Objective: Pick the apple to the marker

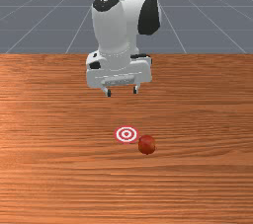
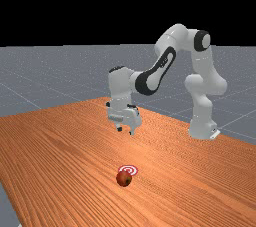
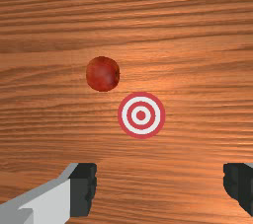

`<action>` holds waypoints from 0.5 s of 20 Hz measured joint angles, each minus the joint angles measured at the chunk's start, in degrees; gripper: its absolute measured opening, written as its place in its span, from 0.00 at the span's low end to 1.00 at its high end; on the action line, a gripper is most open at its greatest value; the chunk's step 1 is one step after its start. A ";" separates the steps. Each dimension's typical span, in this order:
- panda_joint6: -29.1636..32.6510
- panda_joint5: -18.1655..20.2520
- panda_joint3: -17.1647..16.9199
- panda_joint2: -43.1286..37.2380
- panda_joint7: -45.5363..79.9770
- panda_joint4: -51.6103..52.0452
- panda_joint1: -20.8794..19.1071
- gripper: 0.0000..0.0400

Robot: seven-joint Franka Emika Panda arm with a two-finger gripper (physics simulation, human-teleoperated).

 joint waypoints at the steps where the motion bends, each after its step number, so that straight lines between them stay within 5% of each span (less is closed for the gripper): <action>1: 0.60 0.52 0.35 1.97 0.23 1.71 0.13 0.97; 10: 3.02 1.07 2.18 21.25 5.59 19.54 2.91 1.00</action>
